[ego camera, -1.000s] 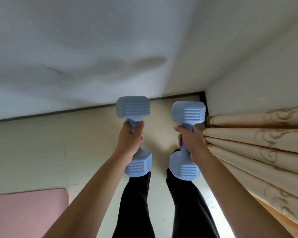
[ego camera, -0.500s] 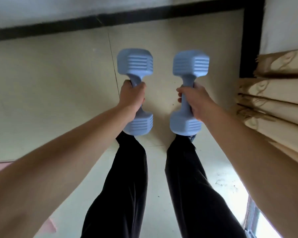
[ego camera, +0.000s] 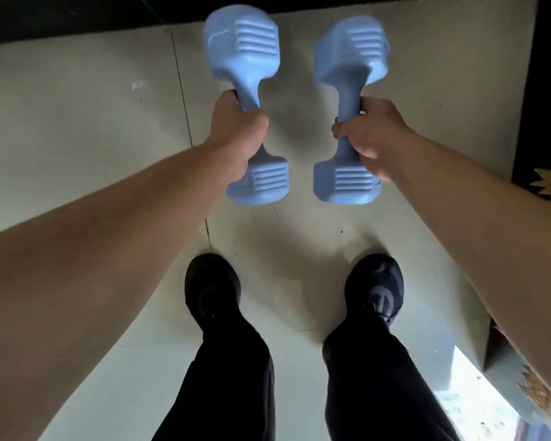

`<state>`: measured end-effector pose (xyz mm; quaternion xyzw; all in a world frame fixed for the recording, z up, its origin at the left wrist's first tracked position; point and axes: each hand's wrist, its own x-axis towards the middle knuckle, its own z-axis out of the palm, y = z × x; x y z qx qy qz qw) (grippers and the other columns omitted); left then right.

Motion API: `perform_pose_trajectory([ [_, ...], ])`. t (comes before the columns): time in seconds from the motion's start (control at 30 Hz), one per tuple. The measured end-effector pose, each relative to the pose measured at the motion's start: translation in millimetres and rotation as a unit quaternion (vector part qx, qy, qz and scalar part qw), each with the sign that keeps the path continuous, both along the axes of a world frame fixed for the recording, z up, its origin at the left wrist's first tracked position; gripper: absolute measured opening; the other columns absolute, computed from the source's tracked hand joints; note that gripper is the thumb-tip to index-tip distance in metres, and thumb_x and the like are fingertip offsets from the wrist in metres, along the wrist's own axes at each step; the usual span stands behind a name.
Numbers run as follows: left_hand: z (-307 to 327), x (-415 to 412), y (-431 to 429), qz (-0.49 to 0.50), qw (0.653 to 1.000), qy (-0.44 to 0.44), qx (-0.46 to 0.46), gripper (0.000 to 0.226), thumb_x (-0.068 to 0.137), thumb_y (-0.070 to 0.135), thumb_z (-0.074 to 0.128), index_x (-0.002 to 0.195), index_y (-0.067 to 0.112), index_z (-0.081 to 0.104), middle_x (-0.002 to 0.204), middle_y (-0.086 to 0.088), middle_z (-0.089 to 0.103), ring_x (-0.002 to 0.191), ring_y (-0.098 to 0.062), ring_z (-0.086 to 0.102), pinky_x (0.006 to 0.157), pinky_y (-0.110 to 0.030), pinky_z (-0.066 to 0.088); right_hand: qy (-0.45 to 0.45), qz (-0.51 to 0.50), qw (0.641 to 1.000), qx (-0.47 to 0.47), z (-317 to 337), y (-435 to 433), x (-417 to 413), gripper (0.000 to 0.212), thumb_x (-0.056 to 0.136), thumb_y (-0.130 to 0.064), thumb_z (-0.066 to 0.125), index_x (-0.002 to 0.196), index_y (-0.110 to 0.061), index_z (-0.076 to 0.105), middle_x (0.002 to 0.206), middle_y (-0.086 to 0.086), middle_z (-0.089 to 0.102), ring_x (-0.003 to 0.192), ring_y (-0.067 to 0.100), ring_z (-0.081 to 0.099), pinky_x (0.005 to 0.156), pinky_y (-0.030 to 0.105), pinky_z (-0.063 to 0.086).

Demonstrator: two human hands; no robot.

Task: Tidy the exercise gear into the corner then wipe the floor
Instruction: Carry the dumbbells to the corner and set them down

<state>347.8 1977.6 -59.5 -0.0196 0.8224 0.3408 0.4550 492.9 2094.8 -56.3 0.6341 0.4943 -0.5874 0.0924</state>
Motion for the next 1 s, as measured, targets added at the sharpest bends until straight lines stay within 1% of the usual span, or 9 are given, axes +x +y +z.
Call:
perform_pose_trajectory([
  [0.17,-12,-15,15,-0.015,1.000,0.000,0.007,0.034,0.071,0.004,0.056,0.105,0.004,0.060,0.093,-0.012,0.064,0.083,-0.027,0.063,0.076,-0.043,0.056,0.001,0.009,1.000,0.012,-8,25,-29,0.031,0.081,0.002,0.066,0.112,-0.004,0.063,0.092,0.010,0.059,0.081,0.024,0.059,0.080,0.041,0.055],
  [0.3,-24,-16,16,-0.014,0.999,0.009,0.041,0.034,0.060,0.004,0.046,0.090,0.008,0.062,0.093,-0.016,0.070,0.086,-0.031,0.068,0.081,-0.056,0.056,0.000,0.018,1.000,0.014,-2,29,-38,0.042,0.072,-0.004,0.059,0.112,-0.012,0.064,0.106,0.014,0.066,0.100,0.035,0.067,0.089,0.052,0.058],
  [0.37,-29,-16,18,-0.014,0.998,0.007,0.060,0.033,0.062,0.002,0.043,0.083,0.019,0.061,0.085,-0.009,0.063,0.077,-0.021,0.060,0.080,-0.054,0.056,0.006,0.021,1.000,0.021,-5,30,-36,0.050,0.063,-0.011,0.053,0.111,-0.020,0.064,0.109,0.012,0.068,0.102,0.034,0.068,0.090,0.054,0.058],
  [0.43,-35,-16,20,-0.025,0.996,-0.001,0.080,0.038,0.060,0.000,0.041,0.089,0.012,0.062,0.081,-0.005,0.056,0.074,-0.017,0.052,0.070,-0.045,0.053,0.018,0.014,0.999,0.023,-9,31,-32,0.050,0.061,-0.010,0.049,0.107,-0.021,0.063,0.109,0.011,0.069,0.102,0.034,0.068,0.091,0.053,0.058],
  [0.53,-27,-14,21,-0.033,0.996,-0.020,0.081,0.046,0.055,-0.002,0.036,0.088,0.019,0.060,0.084,-0.001,0.053,0.078,-0.014,0.048,0.068,-0.037,0.040,0.031,0.023,0.999,0.036,0,26,-32,0.049,0.057,-0.006,0.046,0.103,-0.011,0.063,0.110,0.018,0.069,0.106,0.041,0.065,0.090,0.057,0.056],
  [0.63,1,-4,19,-0.020,0.996,-0.042,0.074,0.041,0.067,-0.009,0.040,0.083,0.027,0.052,0.092,0.001,0.048,0.084,-0.011,0.045,0.072,-0.031,0.038,0.032,0.038,0.998,0.048,13,21,-31,0.043,0.070,-0.007,0.052,0.111,-0.012,0.064,0.108,0.012,0.069,0.106,0.035,0.066,0.093,0.049,0.057],
  [0.73,30,10,3,-0.035,0.997,0.018,0.073,0.036,0.083,-0.003,0.045,0.101,0.024,0.061,0.104,0.008,0.057,0.096,-0.009,0.055,0.089,-0.025,0.044,0.055,0.021,0.996,0.059,37,12,-25,0.047,0.094,-0.013,0.055,0.140,-0.020,0.054,0.112,-0.004,0.067,0.087,0.010,0.067,0.080,0.023,0.057],
  [0.87,101,36,-40,-0.122,0.974,0.181,0.055,0.041,0.098,0.016,0.043,0.139,0.013,0.050,0.140,-0.001,0.053,0.129,-0.015,0.049,0.109,-0.023,0.033,0.073,0.132,0.971,0.185,103,-21,2,0.054,0.098,-0.027,0.050,0.150,-0.014,0.043,0.150,0.005,0.049,0.137,0.017,0.047,0.116,0.031,0.034],
  [1.0,190,51,-71,-0.173,0.935,0.307,0.029,0.052,0.102,0.032,0.037,0.145,0.004,0.042,0.154,-0.018,0.037,0.142,-0.029,0.035,0.117,-0.031,0.024,0.020,0.288,0.896,0.337,195,-45,27,0.061,0.103,-0.034,0.042,0.158,-0.016,0.023,0.166,0.011,0.019,0.153,0.027,0.018,0.123,0.038,0.015],
])
